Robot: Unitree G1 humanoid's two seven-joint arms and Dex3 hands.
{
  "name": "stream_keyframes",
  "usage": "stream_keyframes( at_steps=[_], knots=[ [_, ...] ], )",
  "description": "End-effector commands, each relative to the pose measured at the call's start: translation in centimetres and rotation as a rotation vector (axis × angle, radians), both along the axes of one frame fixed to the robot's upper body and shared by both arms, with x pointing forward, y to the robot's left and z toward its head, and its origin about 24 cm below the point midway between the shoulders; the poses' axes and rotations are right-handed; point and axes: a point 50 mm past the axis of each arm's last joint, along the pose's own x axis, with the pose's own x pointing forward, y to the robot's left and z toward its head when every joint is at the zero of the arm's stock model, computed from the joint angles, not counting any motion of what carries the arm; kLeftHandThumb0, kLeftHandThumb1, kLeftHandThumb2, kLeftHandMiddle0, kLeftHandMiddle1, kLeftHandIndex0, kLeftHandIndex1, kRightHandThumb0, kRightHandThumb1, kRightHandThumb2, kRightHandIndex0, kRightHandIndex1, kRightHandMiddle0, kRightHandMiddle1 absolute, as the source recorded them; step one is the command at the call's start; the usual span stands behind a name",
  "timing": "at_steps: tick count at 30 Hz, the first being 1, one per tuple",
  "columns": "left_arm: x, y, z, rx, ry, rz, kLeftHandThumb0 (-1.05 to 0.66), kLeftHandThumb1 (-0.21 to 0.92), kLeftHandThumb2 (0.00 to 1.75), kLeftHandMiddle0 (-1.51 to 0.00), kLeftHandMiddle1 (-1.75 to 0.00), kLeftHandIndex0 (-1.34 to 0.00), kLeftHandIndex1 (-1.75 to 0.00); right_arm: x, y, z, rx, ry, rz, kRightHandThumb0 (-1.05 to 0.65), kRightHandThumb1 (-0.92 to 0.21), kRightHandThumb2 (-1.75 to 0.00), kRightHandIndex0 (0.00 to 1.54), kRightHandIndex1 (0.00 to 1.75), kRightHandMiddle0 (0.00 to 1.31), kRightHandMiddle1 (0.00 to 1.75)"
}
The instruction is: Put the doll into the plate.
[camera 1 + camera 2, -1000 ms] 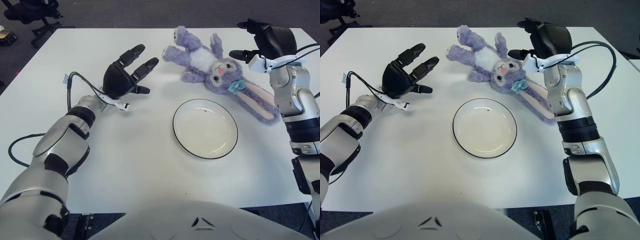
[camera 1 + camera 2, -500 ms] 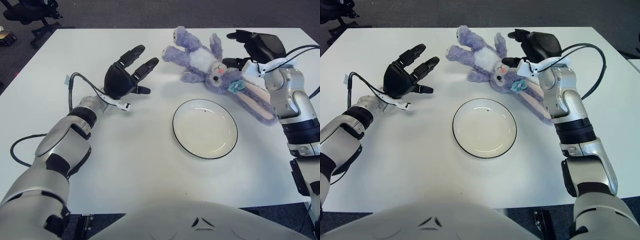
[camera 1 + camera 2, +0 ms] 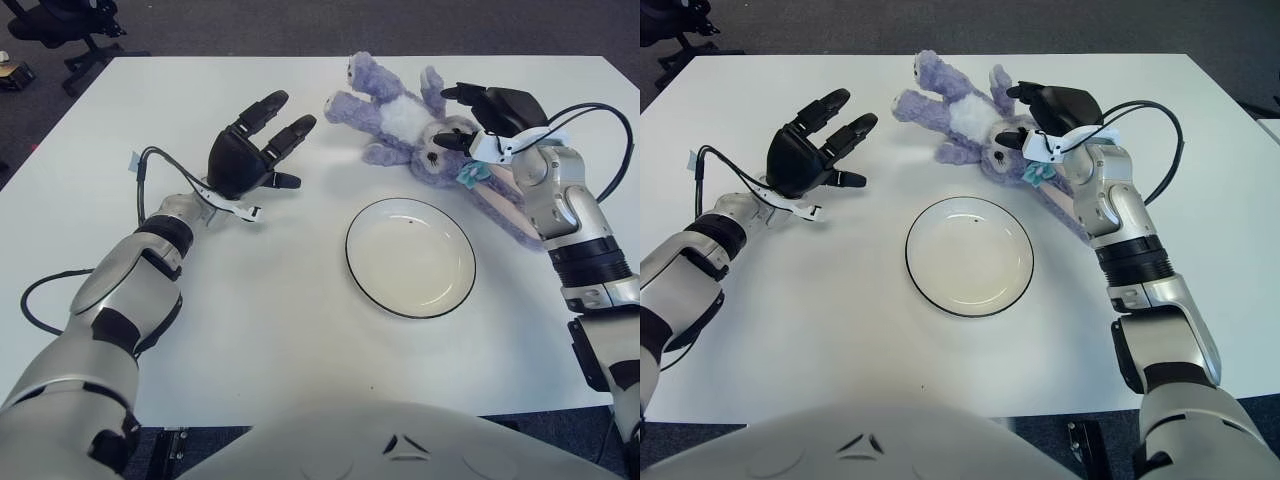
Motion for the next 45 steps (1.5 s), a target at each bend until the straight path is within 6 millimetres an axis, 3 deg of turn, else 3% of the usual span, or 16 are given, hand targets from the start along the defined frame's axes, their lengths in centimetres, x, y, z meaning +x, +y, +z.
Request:
stream_keyframes(
  at_steps=[1, 35, 45],
  knots=[
    [-0.1, 0.2, -0.2, -0.003, 0.008, 0.013, -0.27, 0.92, 0.30, -0.62, -0.03, -0.63, -0.08, 0.3, 0.3, 0.3, 0.015, -0.011, 0.015, -0.72, -0.92, -0.44, 0.36, 0.00, 0.36, 0.16],
    [-0.4, 0.3, -0.5, -0.013, 0.004, 0.011, -0.27, 0.92, 0.30, -0.62, -0.03, -0.62, -0.09, 1.5, 0.7, -4.7, -0.068, 0.160, 0.036, -0.75, -0.92, -0.39, 0.36, 0.00, 0.40, 0.13],
    [-0.5, 0.2, -0.5, -0.014, 0.001, 0.007, -0.28, 0.92, 0.30, -0.62, -0.03, -0.62, -0.09, 1.7, 0.5, -5.2, -0.097, 0.185, 0.026, -0.75, -0.92, -0.39, 0.36, 0.00, 0.40, 0.12]
  ],
)
